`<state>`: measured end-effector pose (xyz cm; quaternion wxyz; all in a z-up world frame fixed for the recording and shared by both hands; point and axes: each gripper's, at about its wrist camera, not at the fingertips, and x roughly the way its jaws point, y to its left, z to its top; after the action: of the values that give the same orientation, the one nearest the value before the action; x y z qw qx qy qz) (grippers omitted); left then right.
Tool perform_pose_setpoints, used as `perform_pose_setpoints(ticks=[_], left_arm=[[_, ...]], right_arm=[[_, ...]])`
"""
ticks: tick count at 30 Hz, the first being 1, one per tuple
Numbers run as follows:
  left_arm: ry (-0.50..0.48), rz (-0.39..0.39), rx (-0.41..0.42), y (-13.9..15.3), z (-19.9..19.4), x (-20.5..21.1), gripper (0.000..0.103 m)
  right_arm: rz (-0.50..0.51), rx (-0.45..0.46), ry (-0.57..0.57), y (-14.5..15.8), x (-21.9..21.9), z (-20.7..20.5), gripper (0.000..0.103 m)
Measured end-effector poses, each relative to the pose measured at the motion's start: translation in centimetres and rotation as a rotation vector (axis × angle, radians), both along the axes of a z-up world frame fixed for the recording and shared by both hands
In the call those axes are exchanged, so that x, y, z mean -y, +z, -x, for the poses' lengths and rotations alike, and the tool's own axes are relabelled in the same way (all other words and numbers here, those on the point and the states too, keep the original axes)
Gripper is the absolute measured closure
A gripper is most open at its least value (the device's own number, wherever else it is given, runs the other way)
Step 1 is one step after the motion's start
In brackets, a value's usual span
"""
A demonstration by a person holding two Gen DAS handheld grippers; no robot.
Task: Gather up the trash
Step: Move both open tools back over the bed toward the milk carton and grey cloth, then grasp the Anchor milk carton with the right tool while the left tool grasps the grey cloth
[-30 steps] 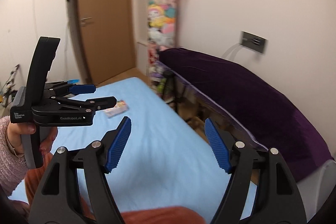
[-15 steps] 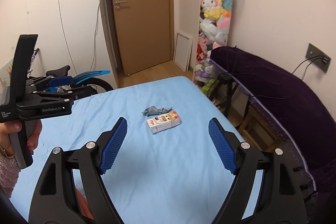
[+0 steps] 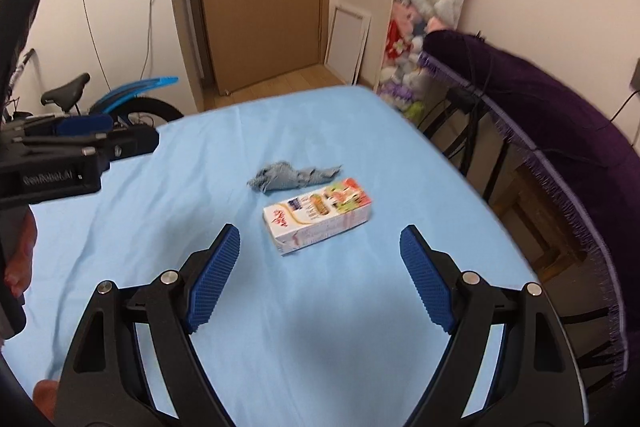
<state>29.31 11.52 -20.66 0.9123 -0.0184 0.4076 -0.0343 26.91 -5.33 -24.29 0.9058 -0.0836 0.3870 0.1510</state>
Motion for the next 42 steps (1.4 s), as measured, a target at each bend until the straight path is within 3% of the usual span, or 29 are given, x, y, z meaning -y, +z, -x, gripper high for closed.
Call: perform_pose_setpoints(ticks=[7, 16, 22, 32, 38, 40, 41, 42], left_arm=[[0.015, -0.014, -0.050, -4.6, -3.4, -1.5, 0.022], [-0.014, -0.015, -0.069, -8.2, -6.9, -1.8, 0.022], [-0.073, -0.022, -0.075, -10.0, -8.7, 0.1, 0.022], [-0.177, -0.066, -0.076, -12.3, -11.2, 4.4, 0.022], [-0.215, -0.053, -0.089, -13.4, -12.6, 5.8, 0.022], [-0.230, -0.042, -0.095, -13.8, -12.9, 6.1, 0.023], [-0.239, -0.035, -0.105, -14.1, -13.0, 6.3, 0.026], [-0.251, -0.027, -0.121, -14.5, -13.2, 6.6, 0.035]], right_arm=[[-0.013, -0.040, -0.020, -6.6, -3.6, -4.5, 0.024], [0.064, -0.011, -0.113, -10.8, -5.9, -8.1, 0.024], [0.170, 0.046, -0.109, -11.7, -4.4, -7.7, 0.023], [0.158, 0.013, -0.201, -11.8, 1.2, -8.5, 0.018], [0.114, -0.027, -0.219, -12.4, 2.7, -8.8, 0.019], [0.095, -0.036, -0.217, -12.4, 2.9, -8.9, 0.024], [0.087, -0.045, -0.214, -12.4, 3.0, -9.1, 0.033], [0.080, -0.061, -0.210, -12.5, 3.0, -9.3, 0.034]])
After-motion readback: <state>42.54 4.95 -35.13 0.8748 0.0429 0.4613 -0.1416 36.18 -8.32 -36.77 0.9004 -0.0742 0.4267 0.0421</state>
